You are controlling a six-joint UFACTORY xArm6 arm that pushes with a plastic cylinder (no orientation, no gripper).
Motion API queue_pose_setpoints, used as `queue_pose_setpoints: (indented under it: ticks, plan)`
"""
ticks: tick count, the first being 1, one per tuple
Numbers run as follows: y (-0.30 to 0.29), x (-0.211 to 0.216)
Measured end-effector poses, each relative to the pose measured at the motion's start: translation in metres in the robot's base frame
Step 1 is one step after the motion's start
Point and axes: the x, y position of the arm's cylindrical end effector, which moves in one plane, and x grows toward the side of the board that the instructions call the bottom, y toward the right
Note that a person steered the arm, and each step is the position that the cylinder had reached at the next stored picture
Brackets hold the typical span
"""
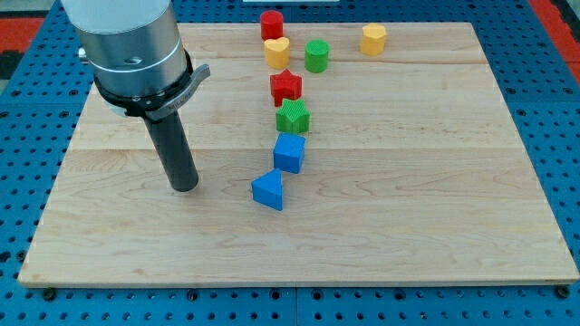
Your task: Move your arm to the yellow hexagon
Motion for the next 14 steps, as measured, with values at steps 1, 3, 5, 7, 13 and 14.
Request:
queue_pose_setpoints:
  ticks: [1, 3, 5, 7, 13, 14]
  plan:
    - [0.0, 0.0]
    - [0.036, 0.119]
    - [0.207, 0.051]
    - [0.268, -0.106]
    - [0.277, -0.237]
    - [0.274, -0.237]
